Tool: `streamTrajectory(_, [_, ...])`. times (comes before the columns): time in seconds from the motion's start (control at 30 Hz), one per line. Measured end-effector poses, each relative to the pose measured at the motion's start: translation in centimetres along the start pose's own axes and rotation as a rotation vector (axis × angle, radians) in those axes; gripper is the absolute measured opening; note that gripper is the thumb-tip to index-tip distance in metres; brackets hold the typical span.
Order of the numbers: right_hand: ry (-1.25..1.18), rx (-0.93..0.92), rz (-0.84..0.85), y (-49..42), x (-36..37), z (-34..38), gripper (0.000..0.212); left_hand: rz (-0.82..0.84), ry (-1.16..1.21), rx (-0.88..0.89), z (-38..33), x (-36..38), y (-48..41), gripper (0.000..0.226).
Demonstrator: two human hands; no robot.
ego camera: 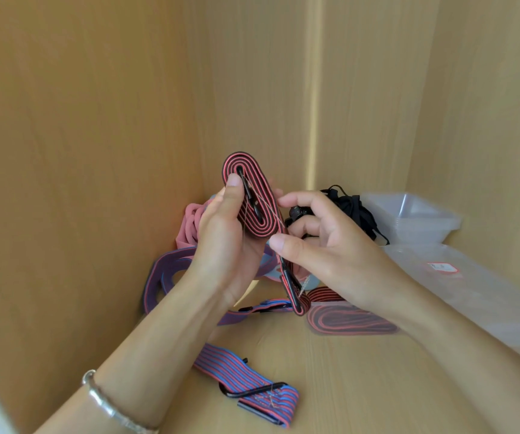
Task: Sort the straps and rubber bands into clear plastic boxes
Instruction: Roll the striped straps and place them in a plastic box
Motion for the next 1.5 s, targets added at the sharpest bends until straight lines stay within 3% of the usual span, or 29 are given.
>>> streamTrajectory(0.2, [0.058,-0.012,-0.039,-0.1,0.0,-0.3,0.032,0.025,0.123,-0.067,0.1,-0.1,-0.1,0.046])
streamTrajectory(0.43, [-0.011,-0.008,-0.164,-0.1,0.7,-0.3,0.027,0.205,0.127,-0.141,0.5,0.4,0.6,0.049])
streamTrajectory(0.57, [-0.203,0.053,-0.224,-0.3,0.0,0.5,0.025,0.209,0.035,-0.002,0.9,0.7,0.4,0.047])
streamTrajectory(0.7, [-0.176,0.12,-0.272,-0.8,-1.8,0.7,0.024,0.128,-0.081,0.078,1.2,0.3,0.1,0.049])
streamTrajectory(0.8, [-0.102,0.143,-0.225,-0.8,-3.0,0.4,0.028,0.006,-0.159,0.108,0.3,-0.5,-0.4,0.03])
streamTrajectory(0.9, [-0.025,0.163,-0.186,-0.8,-3.7,-0.1,0.033,-0.021,-0.444,0.136,0.1,-1.1,-0.8,0.008])
streamTrajectory(1.0, [0.021,0.162,-0.223,-0.8,-4.1,-0.7,0.037,0.075,-0.56,0.054,0.6,-1.1,-0.5,0.007])
streamTrajectory(1.1, [0.027,0.144,-0.245,-0.8,-4.1,-0.5,0.037,0.201,-0.583,-0.028,0.5,-0.6,0.3,0.02])
streamTrajectory(1.2, [0.042,0.091,-0.188,-0.6,-3.6,-0.2,0.035,0.276,-0.762,-0.041,0.3,-0.2,1.0,0.035])
streamTrajectory(1.3, [0.05,0.058,-0.216,-0.7,-2.9,-0.1,0.031,0.266,-0.841,0.018,0.3,0.0,1.1,0.033])
streamTrajectory(1.4, [0.037,0.042,-0.348,-0.9,-2.2,0.0,0.019,0.179,-0.747,0.059,0.8,0.5,1.2,0.023])
streamTrajectory(1.5, [-0.007,0.02,-0.447,-1.0,-2.0,-0.3,0.009,0.107,-0.726,0.149,1.8,1.0,1.2,0.029])
Point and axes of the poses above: each hand's wrist, its own y-axis away from the middle knuckle, its own x-axis out of the palm, z = x × y, the point moved 1 cm from there along -y, towards the middle knuckle, and after that the axes turned 8 degrees about -x, right-handed, at the moved point
